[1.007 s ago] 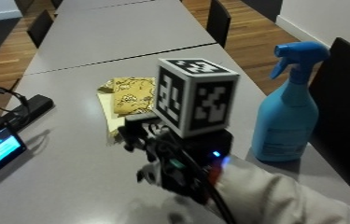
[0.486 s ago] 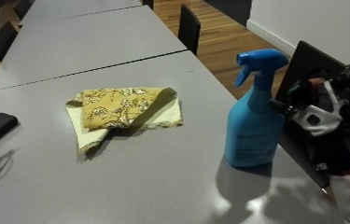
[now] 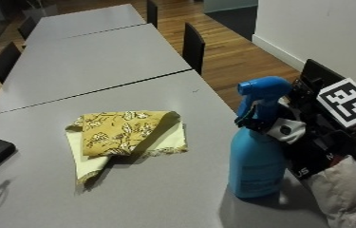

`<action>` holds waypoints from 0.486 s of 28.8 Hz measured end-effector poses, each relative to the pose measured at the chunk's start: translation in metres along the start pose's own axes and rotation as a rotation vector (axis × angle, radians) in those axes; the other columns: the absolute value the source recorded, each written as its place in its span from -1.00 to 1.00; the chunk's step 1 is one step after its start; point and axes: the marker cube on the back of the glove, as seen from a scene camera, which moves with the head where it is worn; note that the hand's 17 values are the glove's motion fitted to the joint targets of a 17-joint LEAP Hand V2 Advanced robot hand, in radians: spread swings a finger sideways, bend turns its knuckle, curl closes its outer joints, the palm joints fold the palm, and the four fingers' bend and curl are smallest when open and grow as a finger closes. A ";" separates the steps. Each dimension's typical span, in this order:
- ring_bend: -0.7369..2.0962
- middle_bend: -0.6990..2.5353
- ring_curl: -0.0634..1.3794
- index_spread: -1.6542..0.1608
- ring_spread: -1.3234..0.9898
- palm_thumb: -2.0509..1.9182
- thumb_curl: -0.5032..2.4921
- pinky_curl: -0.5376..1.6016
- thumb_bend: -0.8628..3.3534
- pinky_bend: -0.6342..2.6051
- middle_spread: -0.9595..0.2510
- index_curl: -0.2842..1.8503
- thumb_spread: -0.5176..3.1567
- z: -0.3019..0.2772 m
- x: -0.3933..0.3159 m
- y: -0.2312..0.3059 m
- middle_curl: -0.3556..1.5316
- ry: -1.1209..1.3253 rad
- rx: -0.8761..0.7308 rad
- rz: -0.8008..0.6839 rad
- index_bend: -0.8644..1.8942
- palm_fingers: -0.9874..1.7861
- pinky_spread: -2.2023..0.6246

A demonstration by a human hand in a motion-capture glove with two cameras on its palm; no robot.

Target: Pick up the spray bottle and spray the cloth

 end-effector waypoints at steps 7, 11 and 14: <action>-0.23 -0.27 -0.40 0.57 0.00 0.55 -0.29 -0.22 -0.59 -0.40 0.44 -0.29 -0.39 0.021 -0.018 -0.003 -0.19 0.063 0.081 0.000 -0.10 0.55 0.45; -0.24 -0.28 -0.38 0.56 -0.02 0.55 -0.27 -0.19 -0.60 -0.41 0.42 -0.27 -0.42 0.027 -0.031 -0.006 -0.18 0.095 0.153 -0.020 -0.10 0.57 0.41; -0.25 -0.28 -0.37 0.55 -0.03 0.55 -0.26 -0.17 -0.60 -0.40 0.42 -0.27 -0.44 0.025 -0.034 -0.011 -0.18 0.102 0.185 -0.058 -0.11 0.58 0.39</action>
